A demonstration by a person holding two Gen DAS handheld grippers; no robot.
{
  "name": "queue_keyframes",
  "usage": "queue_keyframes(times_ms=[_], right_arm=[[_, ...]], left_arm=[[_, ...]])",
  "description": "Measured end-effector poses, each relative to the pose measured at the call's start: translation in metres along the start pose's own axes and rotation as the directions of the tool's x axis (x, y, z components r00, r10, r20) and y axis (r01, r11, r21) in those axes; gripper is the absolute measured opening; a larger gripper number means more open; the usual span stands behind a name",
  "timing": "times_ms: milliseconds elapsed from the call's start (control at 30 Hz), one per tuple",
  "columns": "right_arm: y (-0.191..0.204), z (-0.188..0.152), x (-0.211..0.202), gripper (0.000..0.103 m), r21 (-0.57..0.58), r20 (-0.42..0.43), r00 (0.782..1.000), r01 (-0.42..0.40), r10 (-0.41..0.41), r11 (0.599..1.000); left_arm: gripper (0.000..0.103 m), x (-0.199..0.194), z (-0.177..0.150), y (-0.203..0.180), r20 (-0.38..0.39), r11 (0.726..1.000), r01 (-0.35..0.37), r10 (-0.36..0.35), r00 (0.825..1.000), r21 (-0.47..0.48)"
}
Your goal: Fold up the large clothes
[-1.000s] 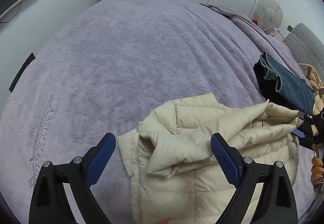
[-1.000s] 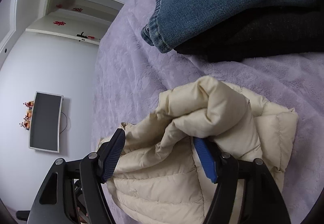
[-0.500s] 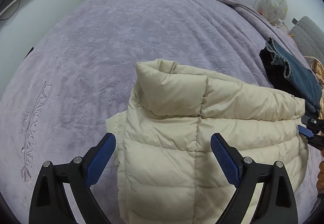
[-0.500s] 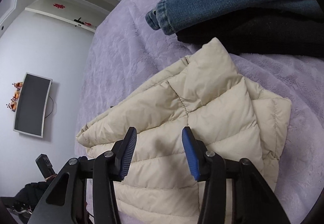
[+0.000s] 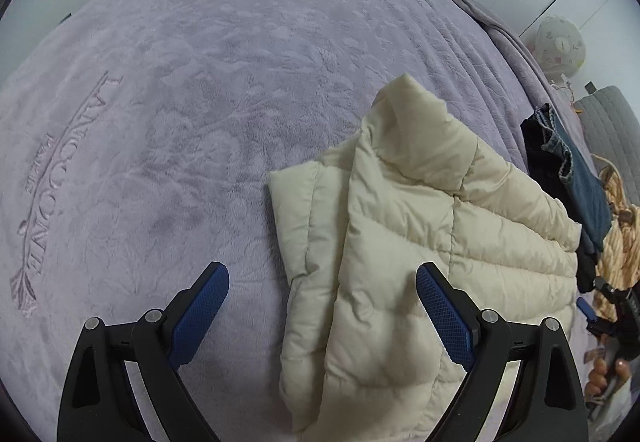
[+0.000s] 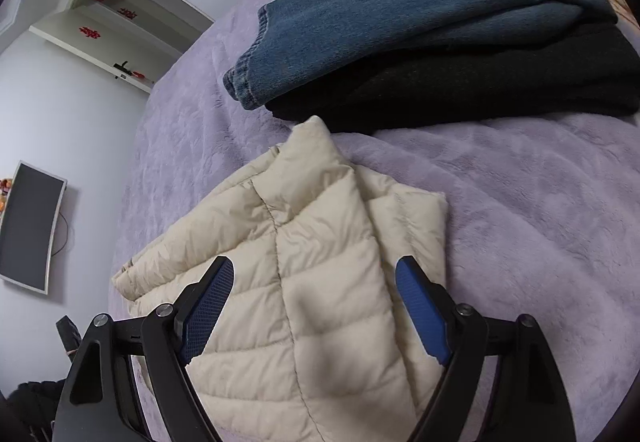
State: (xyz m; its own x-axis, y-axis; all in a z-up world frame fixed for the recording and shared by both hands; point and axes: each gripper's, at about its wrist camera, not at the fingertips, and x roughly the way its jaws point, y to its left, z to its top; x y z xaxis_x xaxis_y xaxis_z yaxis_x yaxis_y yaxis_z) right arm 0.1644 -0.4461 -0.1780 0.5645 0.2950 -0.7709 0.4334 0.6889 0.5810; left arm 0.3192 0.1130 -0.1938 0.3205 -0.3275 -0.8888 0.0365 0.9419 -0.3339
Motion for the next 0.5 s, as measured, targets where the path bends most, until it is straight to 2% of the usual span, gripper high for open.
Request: queue_keyframes(times_ms=[133,200,300,367,500], right_arm=[[-0.034,-0.026,-0.017,0.088,0.086,-0.013,1.0,0.001,0.0,0.996],[-0.05,-0.043,-0.019,0.098,0.14,-0.035,0.999,-0.024,0.029,0.99],[-0.069,-0.068,-0.023,0.102,0.219,-0.05,0.993,-0.091,0.104,0.971],[-0.076,-0.084,-0.021,0.102,0.261,-0.062,0.984,-0.145,0.167,0.954],[-0.077,-0.102,-0.004,0.102,0.323,-0.104,0.956,-0.227,0.273,0.919]], left_arm=[[0.095,0.005,-0.016,0.02,-0.064,0.992,0.111,-0.115,0.991,-0.066],[0.095,0.009,-0.023,0.027,-0.085,0.977,0.186,-0.196,0.977,-0.106],[0.095,0.013,-0.032,0.032,-0.094,0.947,0.283,-0.299,0.95,-0.149],[0.095,0.018,-0.035,0.03,-0.103,0.942,0.298,-0.316,0.943,-0.156],[0.095,0.031,-0.034,0.017,-0.126,0.953,0.271,-0.287,0.95,-0.133]])
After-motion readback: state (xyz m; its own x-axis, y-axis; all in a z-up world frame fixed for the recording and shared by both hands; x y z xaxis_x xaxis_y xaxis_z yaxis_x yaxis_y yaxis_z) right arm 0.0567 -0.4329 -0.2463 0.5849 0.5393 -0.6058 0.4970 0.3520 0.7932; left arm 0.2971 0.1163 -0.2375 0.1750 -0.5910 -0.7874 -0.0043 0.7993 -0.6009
